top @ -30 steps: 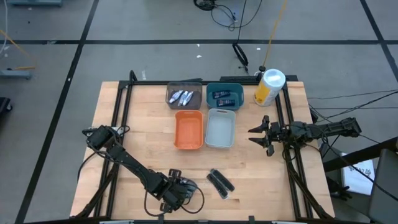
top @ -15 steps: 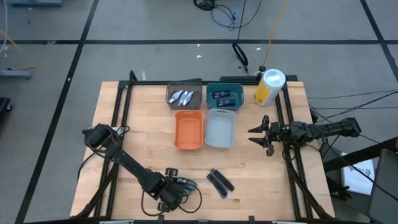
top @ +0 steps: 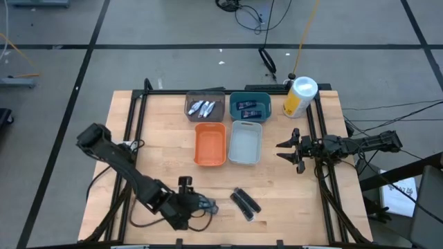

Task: Pick & Place Travel size toiletries
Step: Put the bottom gray deodorant into the orange bin

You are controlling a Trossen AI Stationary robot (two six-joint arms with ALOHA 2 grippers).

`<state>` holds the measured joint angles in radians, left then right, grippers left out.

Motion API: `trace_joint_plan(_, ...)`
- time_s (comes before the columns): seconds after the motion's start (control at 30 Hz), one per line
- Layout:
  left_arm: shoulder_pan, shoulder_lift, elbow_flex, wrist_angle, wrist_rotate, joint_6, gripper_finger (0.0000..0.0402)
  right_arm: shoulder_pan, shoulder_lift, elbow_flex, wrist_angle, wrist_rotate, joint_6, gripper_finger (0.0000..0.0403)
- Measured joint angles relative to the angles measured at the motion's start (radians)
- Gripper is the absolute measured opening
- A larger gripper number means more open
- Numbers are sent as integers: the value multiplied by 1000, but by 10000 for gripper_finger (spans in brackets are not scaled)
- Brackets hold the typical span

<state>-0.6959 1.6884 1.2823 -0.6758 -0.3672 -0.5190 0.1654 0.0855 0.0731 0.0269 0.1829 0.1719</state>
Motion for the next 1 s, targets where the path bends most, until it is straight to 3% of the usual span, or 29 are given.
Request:
trace_joint_plan(0.27,8,-108,0,87,-112,81,202,0,0,0,0,0,0,171)
trace_joint_plan(0.47,38,-120,1,110,-171,142,198,0,0,0,-1,0,0,171)
trace_joint_plan(0.67,96,-120,1,98,-185,83,210,0,0,0,-1,0,0,171)
trace_joint_plan(1.0,233,-120,1,12,-185,-48,196,0,0,0,-1,0,0,171)
